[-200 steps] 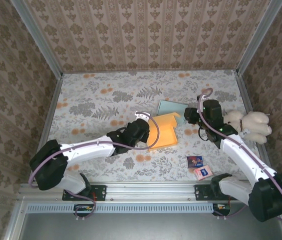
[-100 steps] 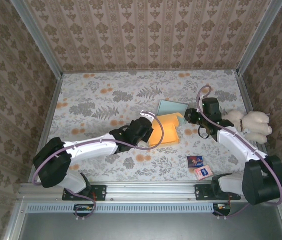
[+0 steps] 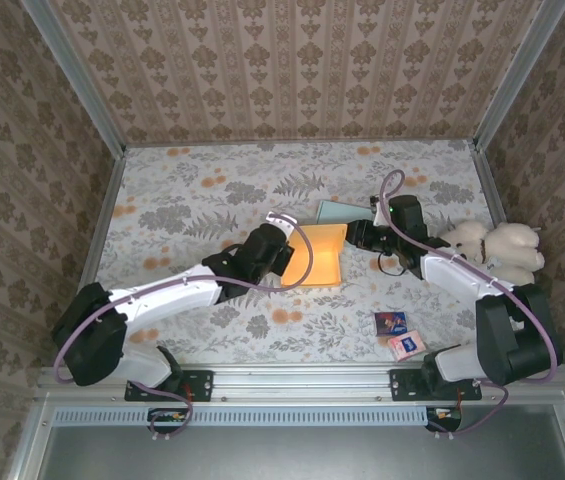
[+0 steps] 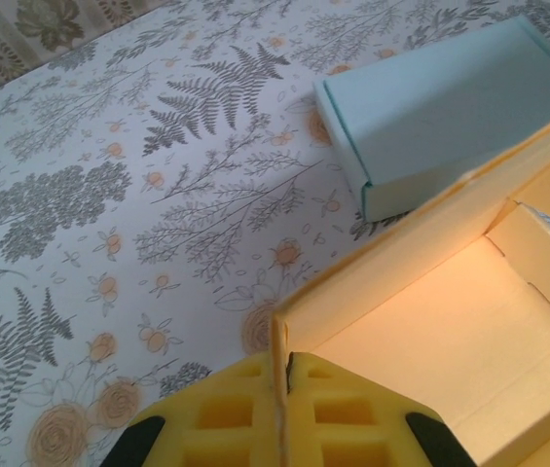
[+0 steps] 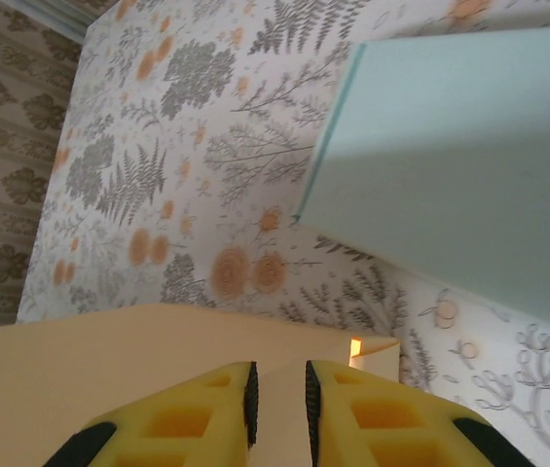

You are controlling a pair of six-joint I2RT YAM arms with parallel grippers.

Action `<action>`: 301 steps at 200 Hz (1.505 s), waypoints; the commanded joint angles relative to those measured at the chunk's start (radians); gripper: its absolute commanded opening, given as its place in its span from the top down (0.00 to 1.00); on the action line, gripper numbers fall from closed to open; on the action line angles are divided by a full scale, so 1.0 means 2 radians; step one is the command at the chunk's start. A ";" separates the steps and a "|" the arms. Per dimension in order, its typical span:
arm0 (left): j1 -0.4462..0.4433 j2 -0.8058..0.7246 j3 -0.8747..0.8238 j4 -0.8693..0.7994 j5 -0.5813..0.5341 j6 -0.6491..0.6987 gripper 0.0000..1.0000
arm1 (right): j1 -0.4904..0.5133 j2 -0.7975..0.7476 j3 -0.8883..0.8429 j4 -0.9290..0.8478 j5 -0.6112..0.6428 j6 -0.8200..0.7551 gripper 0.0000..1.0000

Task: Fold the paper box

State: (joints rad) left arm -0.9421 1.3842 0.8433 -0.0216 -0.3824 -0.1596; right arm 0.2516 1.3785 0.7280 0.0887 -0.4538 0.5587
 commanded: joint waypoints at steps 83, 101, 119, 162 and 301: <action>0.018 -0.046 -0.062 0.045 0.046 -0.130 1.00 | 0.101 0.031 0.003 0.043 -0.010 0.017 0.79; 0.016 -0.062 -0.092 0.074 0.050 -0.146 1.00 | 0.107 0.038 -0.003 0.053 -0.009 0.020 0.79; 0.012 -0.078 -0.124 0.103 0.044 -0.156 1.00 | 0.113 0.042 -0.010 0.066 -0.006 0.024 0.79; -0.007 -0.097 -0.188 0.158 0.016 -0.156 1.00 | 0.133 0.040 -0.035 0.092 0.015 0.035 0.79; -0.047 -0.146 -0.295 0.189 -0.045 -0.172 1.00 | 0.211 0.043 -0.110 0.207 0.103 0.109 0.78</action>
State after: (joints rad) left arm -0.9997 1.0988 0.2974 0.4065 -0.5995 -0.4793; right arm 0.6247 1.4448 0.5404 0.4503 -0.2455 0.7403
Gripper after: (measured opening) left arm 0.049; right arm 0.221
